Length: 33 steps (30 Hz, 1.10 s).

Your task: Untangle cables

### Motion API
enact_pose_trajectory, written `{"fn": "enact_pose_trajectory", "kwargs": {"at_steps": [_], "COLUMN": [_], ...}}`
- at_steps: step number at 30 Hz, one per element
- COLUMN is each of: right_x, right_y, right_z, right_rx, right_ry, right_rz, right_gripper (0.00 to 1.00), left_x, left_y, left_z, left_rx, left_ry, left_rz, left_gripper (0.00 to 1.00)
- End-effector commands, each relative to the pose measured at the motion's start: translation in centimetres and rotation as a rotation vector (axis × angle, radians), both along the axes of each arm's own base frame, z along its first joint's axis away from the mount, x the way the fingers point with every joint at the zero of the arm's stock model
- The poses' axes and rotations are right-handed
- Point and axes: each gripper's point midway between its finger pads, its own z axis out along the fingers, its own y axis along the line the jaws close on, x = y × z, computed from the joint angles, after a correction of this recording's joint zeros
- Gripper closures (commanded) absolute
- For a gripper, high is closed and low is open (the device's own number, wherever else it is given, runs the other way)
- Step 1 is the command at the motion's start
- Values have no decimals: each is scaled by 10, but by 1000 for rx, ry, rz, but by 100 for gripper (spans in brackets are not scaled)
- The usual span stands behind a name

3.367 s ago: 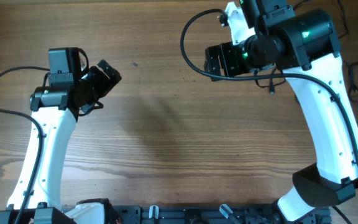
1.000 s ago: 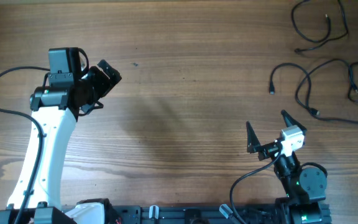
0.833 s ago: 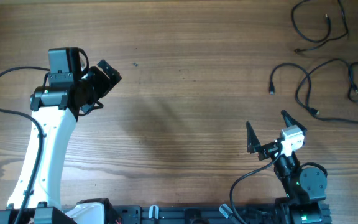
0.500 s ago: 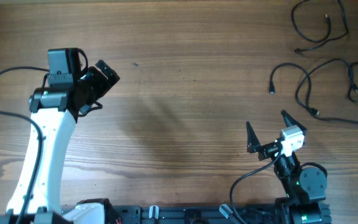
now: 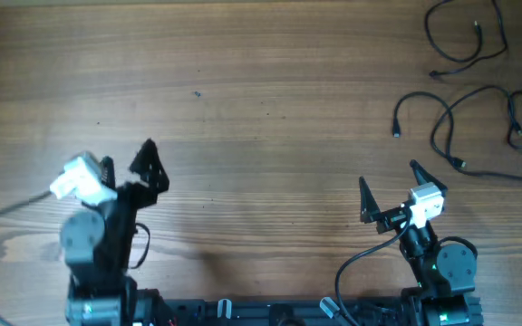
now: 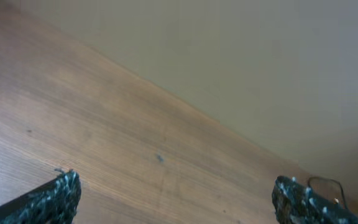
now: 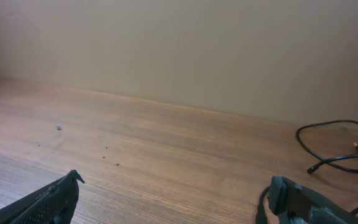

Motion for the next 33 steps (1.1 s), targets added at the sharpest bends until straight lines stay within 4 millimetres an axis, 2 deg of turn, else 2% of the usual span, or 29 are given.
{"fn": "enact_pose_trajectory", "kwargs": {"at_steps": [1,9,13,17,33], "right_x": [0,0,0,0,0], "right_y": [-3,-3,-3,-3,-3], "right_z": [2,2,2,2,2], "right_rx": [16,16,16,16,16], "right_ry": [-8,-8,-8,-8,-8], "right_rz": [-13,-13,-13,-14,-14], "right_gripper": [0,0,0,0,0], "left_x": [-8,-12,-15,-16,-16], "left_y": [9,-2,-3,-3,-7], "left_z": [-29,-59,-74,-69,-69], "left_rx": [61,242,261,263,262], "left_ry": [-36,-61,-65,-95,-95], "left_rz": [33,-55,-57,-54,-70], "left_gripper": [0,0,0,0,0]}}
